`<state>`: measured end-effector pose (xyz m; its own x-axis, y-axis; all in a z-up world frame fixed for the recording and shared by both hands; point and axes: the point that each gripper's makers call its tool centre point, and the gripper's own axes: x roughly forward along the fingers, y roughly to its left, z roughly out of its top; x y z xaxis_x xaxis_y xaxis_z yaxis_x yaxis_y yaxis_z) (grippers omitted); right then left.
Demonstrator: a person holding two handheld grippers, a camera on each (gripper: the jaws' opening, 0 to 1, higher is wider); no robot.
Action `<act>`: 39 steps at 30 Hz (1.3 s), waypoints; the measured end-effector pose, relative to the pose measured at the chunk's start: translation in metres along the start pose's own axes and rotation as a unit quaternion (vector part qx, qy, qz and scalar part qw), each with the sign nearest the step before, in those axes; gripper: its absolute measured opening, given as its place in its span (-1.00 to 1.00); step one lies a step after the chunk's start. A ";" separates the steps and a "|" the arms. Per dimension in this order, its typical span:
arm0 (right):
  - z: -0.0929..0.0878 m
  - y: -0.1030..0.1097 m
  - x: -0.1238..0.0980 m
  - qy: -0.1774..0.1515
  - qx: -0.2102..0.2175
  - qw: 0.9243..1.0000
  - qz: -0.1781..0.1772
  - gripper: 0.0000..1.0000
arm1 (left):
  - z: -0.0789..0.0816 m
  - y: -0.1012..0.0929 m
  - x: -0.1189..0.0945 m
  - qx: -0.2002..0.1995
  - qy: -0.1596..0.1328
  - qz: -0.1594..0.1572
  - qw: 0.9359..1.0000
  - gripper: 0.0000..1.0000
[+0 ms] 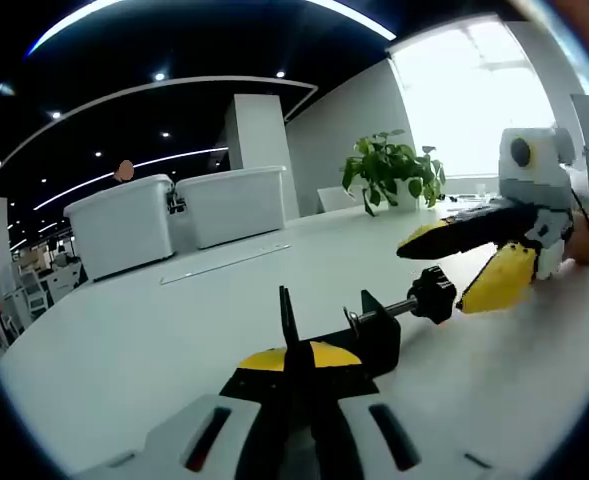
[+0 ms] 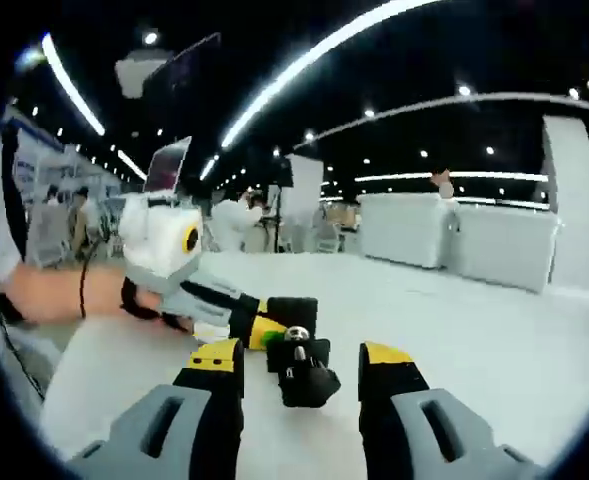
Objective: Clamp the fixed fixture on the desktop, loosen the retaining clip, secure it to the edge of the desk, and tighten the retaining clip.
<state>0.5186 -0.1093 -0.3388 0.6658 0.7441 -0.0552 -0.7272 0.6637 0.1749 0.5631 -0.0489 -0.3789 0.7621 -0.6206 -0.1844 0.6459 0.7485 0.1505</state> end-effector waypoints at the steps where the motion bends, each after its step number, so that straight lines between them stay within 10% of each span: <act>1: -0.004 -0.003 -0.001 0.007 0.027 1.000 -0.002 -0.24 | 0.000 0.000 0.000 0.000 0.000 0.000 1.000 -0.89; 15: -0.028 -0.009 0.005 0.058 0.110 0.992 0.003 -0.49 | -0.001 -0.002 -0.004 0.000 0.000 0.001 1.000 -0.89; 21: -0.025 -0.009 0.006 0.052 0.049 0.997 0.004 -0.50 | -0.001 -0.002 -0.004 0.000 0.000 0.000 1.000 -0.89; 26: -0.022 -0.002 0.006 0.043 -0.116 0.992 -0.020 -0.50 | 0.000 -0.002 -0.004 0.001 0.000 0.001 1.000 -0.89; 29: -0.024 0.002 0.007 0.049 -0.231 0.971 -0.033 -0.49 | 0.000 -0.002 -0.004 0.002 0.000 0.002 1.000 -0.89; 32: -0.026 0.006 0.009 0.068 -0.412 0.908 -0.035 -0.49 | 0.000 -0.002 -0.004 0.003 0.000 0.002 1.000 -0.89; 34: -0.023 0.013 0.009 0.059 -0.455 0.888 -0.036 -0.50 | 0.000 -0.002 -0.004 0.003 0.000 0.003 1.000 -0.89; 39: -0.028 0.005 0.008 0.051 -0.311 0.949 -0.033 -0.49 | 0.000 0.001 -0.003 0.001 0.001 0.003 1.000 -0.89</act>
<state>0.5164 -0.0978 -0.3657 0.7174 0.6811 -0.1465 -0.6630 0.6030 -0.4435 0.5614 -0.0463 -0.3787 0.7663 -0.6152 -0.1851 0.6408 0.7523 0.1528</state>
